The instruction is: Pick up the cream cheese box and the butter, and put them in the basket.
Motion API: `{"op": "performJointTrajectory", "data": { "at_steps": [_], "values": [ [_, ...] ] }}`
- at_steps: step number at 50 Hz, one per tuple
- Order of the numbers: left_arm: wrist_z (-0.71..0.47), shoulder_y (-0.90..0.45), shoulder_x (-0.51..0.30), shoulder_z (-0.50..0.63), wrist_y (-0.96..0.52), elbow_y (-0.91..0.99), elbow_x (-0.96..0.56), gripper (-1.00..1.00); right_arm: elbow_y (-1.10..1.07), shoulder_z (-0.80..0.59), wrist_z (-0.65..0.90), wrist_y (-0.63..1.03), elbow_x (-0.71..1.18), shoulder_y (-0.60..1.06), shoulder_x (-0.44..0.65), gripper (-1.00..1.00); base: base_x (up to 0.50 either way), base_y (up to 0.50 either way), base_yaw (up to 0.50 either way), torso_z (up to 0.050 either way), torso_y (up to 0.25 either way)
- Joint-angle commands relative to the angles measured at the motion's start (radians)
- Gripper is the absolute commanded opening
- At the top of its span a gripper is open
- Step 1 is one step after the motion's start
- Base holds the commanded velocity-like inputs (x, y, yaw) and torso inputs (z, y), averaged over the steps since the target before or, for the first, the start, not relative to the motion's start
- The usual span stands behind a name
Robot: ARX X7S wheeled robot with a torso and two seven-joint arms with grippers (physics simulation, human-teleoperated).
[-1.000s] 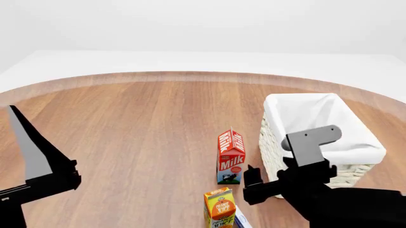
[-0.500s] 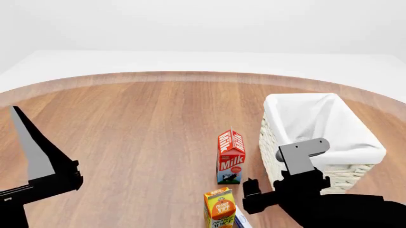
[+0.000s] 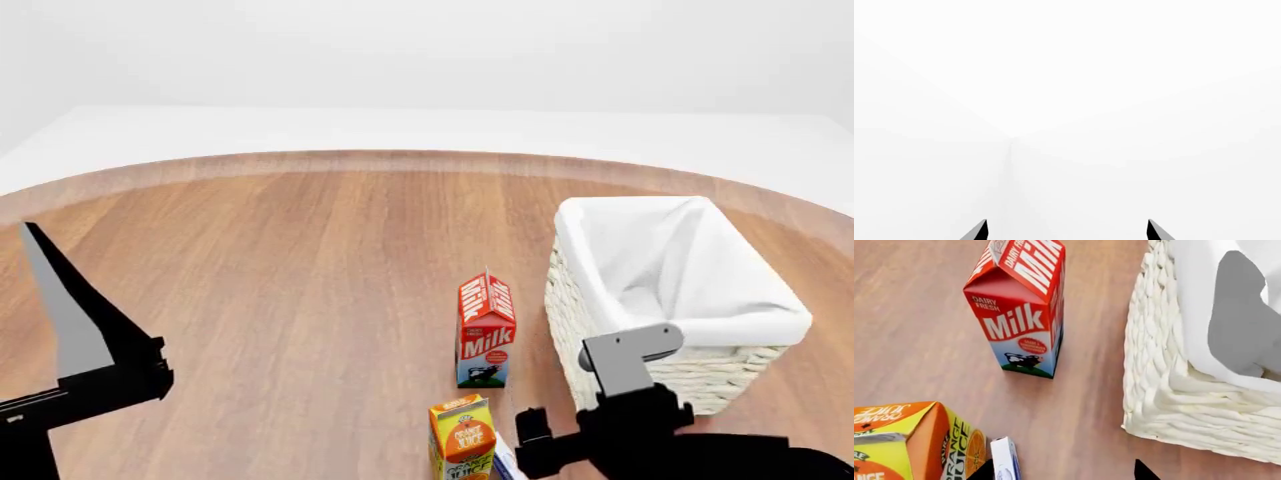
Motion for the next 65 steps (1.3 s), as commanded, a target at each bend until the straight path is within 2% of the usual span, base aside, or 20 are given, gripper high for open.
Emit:
{"op": "performJointTrajectory", "data": {
  "at_steps": [1,30,65],
  "values": [
    [-0.004,-0.001,-0.004,0.003,-0.002,0.0,-0.001,1.0,0.02,-0.012,-0.011,-0.006,-0.017,-0.02,-0.002,1.0,0.0,0.0,0.0,0.0,0.0],
    [-0.014,-0.001,-0.011,0.012,0.003,-0.008,0.005,1.0,0.063,-0.066,-0.059,-0.041,-0.103,-0.104,-0.012,1.0,0.0,0.0,0.0,0.0,0.0],
    [-0.027,0.002,-0.019,0.031,0.019,-0.028,0.016,1.0,0.102,-0.132,-0.108,-0.031,-0.193,-0.087,-0.08,1.0,0.0,0.0,0.0,0.0,0.0]
  ]
}}
